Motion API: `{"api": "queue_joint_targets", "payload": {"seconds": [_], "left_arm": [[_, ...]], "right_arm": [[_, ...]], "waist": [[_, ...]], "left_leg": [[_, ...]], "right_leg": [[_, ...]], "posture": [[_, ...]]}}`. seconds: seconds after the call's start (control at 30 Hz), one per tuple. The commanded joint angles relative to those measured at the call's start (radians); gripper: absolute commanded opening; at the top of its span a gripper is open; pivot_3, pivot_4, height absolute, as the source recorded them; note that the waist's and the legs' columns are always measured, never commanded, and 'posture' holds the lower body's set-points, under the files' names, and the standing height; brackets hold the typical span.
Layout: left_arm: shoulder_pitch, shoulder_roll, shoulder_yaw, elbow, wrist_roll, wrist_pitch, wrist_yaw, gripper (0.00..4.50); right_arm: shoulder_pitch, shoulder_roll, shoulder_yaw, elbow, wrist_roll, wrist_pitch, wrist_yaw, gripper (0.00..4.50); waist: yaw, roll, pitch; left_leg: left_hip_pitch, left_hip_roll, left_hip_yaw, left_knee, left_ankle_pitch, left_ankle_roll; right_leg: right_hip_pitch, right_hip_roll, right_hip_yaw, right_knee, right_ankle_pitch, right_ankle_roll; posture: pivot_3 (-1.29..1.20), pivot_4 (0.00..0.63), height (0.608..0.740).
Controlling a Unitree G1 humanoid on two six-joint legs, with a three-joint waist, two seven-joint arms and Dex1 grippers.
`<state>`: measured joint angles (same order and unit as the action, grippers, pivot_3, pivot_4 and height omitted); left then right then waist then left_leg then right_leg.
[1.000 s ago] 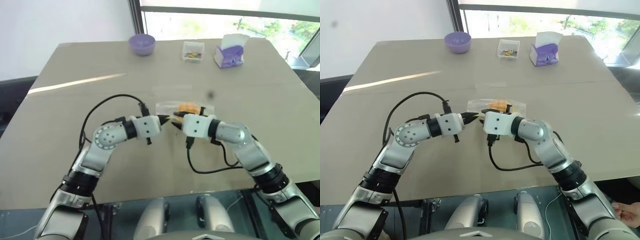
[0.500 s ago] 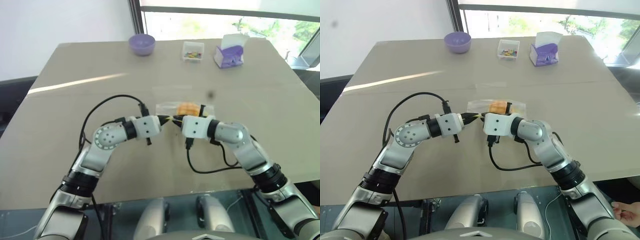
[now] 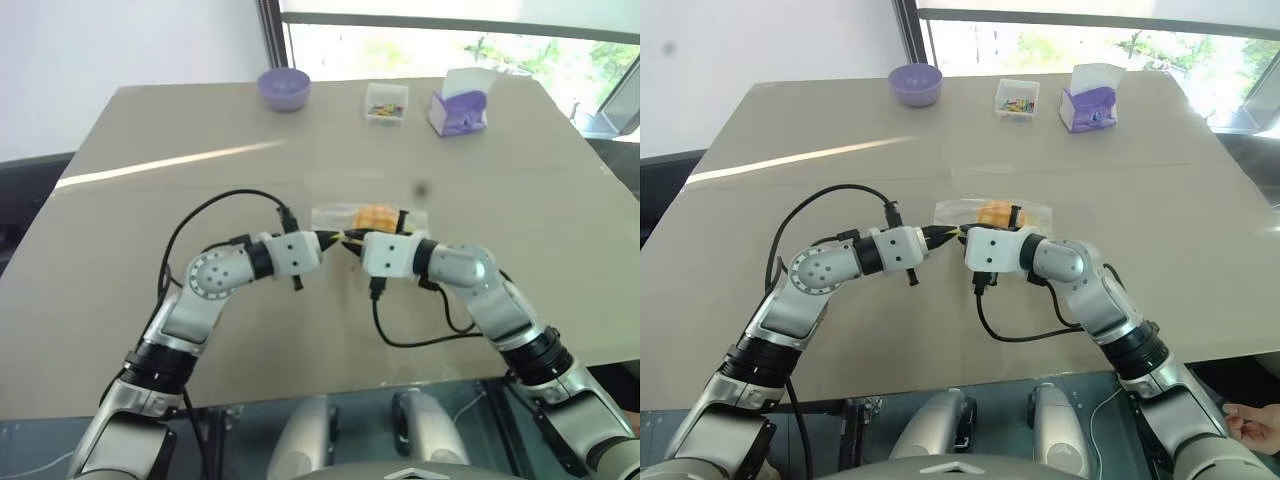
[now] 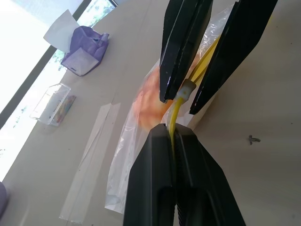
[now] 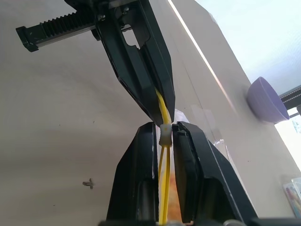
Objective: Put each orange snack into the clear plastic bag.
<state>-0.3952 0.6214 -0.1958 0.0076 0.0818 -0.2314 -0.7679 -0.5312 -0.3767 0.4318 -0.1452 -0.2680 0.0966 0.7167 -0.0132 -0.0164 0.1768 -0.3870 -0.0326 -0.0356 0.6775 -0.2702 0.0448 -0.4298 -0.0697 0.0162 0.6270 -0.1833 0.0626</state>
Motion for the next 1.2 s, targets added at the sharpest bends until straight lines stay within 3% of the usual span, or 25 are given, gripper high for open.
{"api": "queue_joint_targets", "payload": {"seconds": [0.03, 0.4, 0.83, 1.2], "left_arm": [[-0.002, 0.002, 0.021, -0.051, -0.005, -0.01, 0.007, 0.0], [0.007, 0.004, 0.028, -0.053, -0.007, -0.01, 0.011, 0.0], [0.014, 0.027, 0.052, -0.011, -0.007, -0.017, 0.021, 0.0], [0.024, 0.027, 0.057, -0.019, -0.012, -0.011, 0.022, 0.0]], "right_arm": [[-0.022, -0.004, -0.019, -0.02, 0.007, -0.022, 0.004, 0.02], [-0.011, -0.035, -0.041, -0.03, 0.008, -0.011, 0.012, 0.02], [0.087, -0.237, -0.148, -0.041, 0.039, -0.015, 0.024, 0.02], [0.126, -0.341, -0.212, 0.001, 0.06, -0.026, 0.01, 0.02]], "waist": [[0.0, 0.0, 0.0], [0.0, 0.0, 0.0], [0.001, 0.0, 0.0], [0.002, 0.0, 0.0]], "left_leg": [[0.0, 0.0, 0.0, 0.0, 0.0, 0.0], [0.0, 0.0, 0.0, 0.0, 0.0, 0.0], [0.0, 0.0, 0.0, 0.0, 0.0, 0.0], [0.0, 0.0, 0.001, 0.0, 0.0, 0.001]], "right_leg": [[0.0, 0.0, 0.0, 0.0, 0.0, 0.0], [0.0, 0.0, 0.0, 0.0, 0.0, 0.0], [0.0, 0.0, 0.0, 0.0, 0.0, 0.0], [0.0, 0.0, 0.0, -0.001, 0.0, 0.0]], "posture": [[0.0, 0.15, 0.74], [0.0, 0.15, 0.74], [0.0, 0.15, 0.74], [0.0, 0.15, 0.74]]}}
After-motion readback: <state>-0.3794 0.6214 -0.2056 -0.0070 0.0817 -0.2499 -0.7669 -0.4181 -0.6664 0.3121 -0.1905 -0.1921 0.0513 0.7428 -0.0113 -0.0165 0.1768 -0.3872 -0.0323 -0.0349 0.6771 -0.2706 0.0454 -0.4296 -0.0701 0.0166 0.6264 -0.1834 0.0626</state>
